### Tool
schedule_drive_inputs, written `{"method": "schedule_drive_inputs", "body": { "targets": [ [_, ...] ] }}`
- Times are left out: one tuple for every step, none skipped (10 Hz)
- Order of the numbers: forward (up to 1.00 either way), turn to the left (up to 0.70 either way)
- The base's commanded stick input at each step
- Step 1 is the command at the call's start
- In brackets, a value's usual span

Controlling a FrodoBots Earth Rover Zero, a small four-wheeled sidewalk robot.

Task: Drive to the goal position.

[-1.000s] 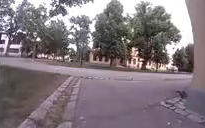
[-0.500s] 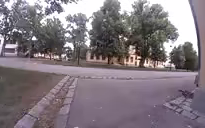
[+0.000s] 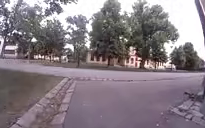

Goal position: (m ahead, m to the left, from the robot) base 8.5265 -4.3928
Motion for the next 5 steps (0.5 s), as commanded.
{"method": "schedule_drive_inputs", "body": {
  "targets": [
    [0.45, 0.00],
    [0.45, 0.00],
    [0.45, 0.00],
    [0.45, 0.00],
    [0.45, 0.00]
  ]
}}
